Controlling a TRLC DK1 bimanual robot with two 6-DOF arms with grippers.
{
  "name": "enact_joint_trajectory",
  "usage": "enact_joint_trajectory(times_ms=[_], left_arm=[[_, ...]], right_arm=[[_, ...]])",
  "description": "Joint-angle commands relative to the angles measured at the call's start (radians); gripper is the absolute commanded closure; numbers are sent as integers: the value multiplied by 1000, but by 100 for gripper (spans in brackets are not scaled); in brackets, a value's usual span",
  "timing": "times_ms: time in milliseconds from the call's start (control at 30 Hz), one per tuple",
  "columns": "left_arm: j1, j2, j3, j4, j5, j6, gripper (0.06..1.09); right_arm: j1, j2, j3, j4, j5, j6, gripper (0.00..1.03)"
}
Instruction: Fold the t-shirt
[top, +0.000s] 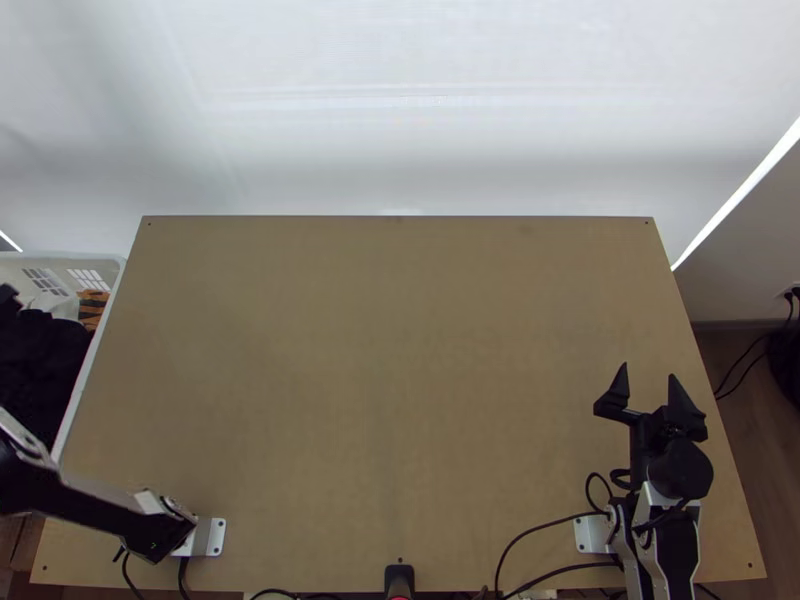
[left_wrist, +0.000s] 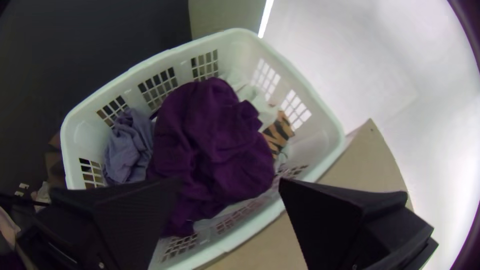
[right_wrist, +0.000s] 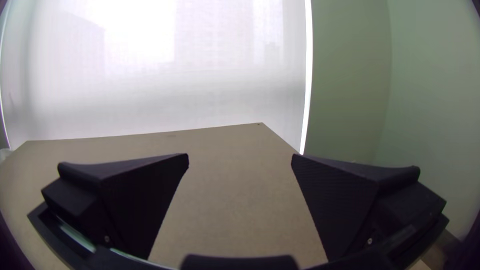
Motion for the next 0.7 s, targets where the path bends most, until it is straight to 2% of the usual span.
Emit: enact_joint_trajectory(times_ms=[0,133,267,400,667], left_arm=[[36,110,69,32,-2,40,10],[64,210,96,118,-3,70,10],[67,299,136,124,4,109,11],[61,366,159,164,12,116,11],[64,533,299,148,9,114,13]], right_arm=[[-3,43,-8,-1,14,-10,5],[-3,43,-8,-1,14,-10,5],[-3,43,-8,-1,14,-10,5],[-3,43,-8,-1,14,-10,5],[-3,43,-8,-1,14,-10,5]])
